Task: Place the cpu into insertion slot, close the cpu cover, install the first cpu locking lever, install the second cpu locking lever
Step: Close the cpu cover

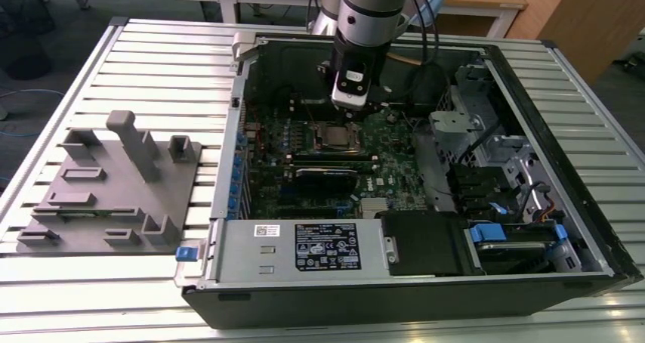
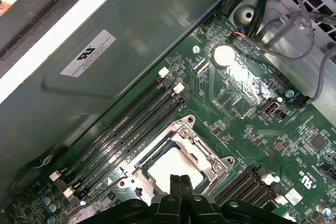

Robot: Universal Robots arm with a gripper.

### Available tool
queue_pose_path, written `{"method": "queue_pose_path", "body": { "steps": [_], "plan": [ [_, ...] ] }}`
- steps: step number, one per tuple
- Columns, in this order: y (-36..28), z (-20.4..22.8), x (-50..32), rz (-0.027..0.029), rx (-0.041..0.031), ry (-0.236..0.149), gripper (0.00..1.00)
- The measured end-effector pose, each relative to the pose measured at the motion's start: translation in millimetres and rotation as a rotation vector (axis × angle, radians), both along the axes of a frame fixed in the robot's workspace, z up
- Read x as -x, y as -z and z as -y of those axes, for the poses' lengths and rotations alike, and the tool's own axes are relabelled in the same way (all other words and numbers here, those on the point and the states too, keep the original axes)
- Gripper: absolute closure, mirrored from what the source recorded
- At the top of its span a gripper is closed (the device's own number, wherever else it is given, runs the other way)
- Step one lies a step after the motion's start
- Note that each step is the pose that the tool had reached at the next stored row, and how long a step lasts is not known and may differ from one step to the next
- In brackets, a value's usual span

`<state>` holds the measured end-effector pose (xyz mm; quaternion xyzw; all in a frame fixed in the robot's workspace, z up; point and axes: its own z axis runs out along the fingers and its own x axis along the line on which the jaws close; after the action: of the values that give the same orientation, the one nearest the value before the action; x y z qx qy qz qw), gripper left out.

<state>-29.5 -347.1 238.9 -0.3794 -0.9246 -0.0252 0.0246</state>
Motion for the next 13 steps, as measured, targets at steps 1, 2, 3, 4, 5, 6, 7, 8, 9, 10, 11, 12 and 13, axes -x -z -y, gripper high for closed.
{"method": "queue_pose_path", "body": {
  "steps": [1, 2, 3, 4, 5, 6, 7, 8, 9, 10, 11, 12, 13],
  "plan": [
    [0.0, 0.0, 0.0, 0.0000, 0.0000, 0.000, 0.89],
    [0.0, 0.0, 0.0, 0.0000, 0.0000, -0.001, 0.89],
    [0.0, 0.0, 0.0, 0.0000, 0.0000, -0.004, 0.89],
    [0.0, 0.0, 0.0, 0.0000, 0.0000, -0.010, 0.89],
    [0.0, 0.0, 0.0, 0.0001, 0.0000, -0.016, 0.89],
    [0.0, 0.0, 0.0, 0.0000, 0.0001, -0.021, 0.89],
    [0.0, 0.0, 0.0, 0.0000, 0.0000, -0.022, 0.89],
    [0.0, 0.0, 0.0, 0.0000, 0.0001, -0.022, 0.89],
    [0.0, 0.0, 0.0, 0.0000, 0.0000, -0.024, 0.89],
    [0.0, 0.0, 0.0, 0.0000, 0.0000, -0.025, 0.89],
    [0.0, 0.0, 0.0, 0.0000, 0.0000, -0.025, 0.89],
    [0.0, 0.0, 0.0, 0.0000, 0.0000, -0.025, 0.89],
    [0.0, 0.0, 0.0, 0.0000, 0.0001, -0.025, 0.89]
  ]
}}
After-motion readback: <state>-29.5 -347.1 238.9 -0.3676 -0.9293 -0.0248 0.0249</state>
